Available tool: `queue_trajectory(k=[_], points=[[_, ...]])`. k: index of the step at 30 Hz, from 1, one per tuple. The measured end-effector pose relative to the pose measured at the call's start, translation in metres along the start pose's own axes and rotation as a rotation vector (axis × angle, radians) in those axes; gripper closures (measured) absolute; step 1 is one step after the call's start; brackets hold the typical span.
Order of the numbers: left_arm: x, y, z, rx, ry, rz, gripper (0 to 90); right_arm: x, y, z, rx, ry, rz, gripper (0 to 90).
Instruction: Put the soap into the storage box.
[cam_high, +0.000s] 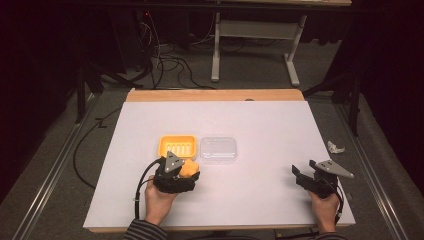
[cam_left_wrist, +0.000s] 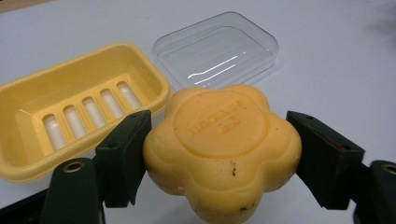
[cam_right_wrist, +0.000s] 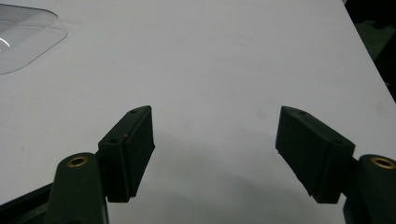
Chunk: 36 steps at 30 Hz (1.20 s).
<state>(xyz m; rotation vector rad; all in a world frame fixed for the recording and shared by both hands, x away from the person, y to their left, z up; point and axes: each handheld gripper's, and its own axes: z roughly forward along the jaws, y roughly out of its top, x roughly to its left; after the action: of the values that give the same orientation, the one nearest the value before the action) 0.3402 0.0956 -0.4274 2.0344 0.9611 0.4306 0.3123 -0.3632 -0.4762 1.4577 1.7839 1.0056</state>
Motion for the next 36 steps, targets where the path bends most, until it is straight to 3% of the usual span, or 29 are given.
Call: queue_trajectory(k=[20, 36], points=[[0.013, 0.015, -0.001, -0.008, 0.048, 0.018, 26.0, 0.000, 0.000, 0.000, -0.003, 0.003, -0.003, 28.3], [0.032, 0.022, 0.002, -0.016, 0.062, -0.005, 26.0, 0.000, 0.001, 0.003, 0.027, 0.014, -0.012, 28.8]])
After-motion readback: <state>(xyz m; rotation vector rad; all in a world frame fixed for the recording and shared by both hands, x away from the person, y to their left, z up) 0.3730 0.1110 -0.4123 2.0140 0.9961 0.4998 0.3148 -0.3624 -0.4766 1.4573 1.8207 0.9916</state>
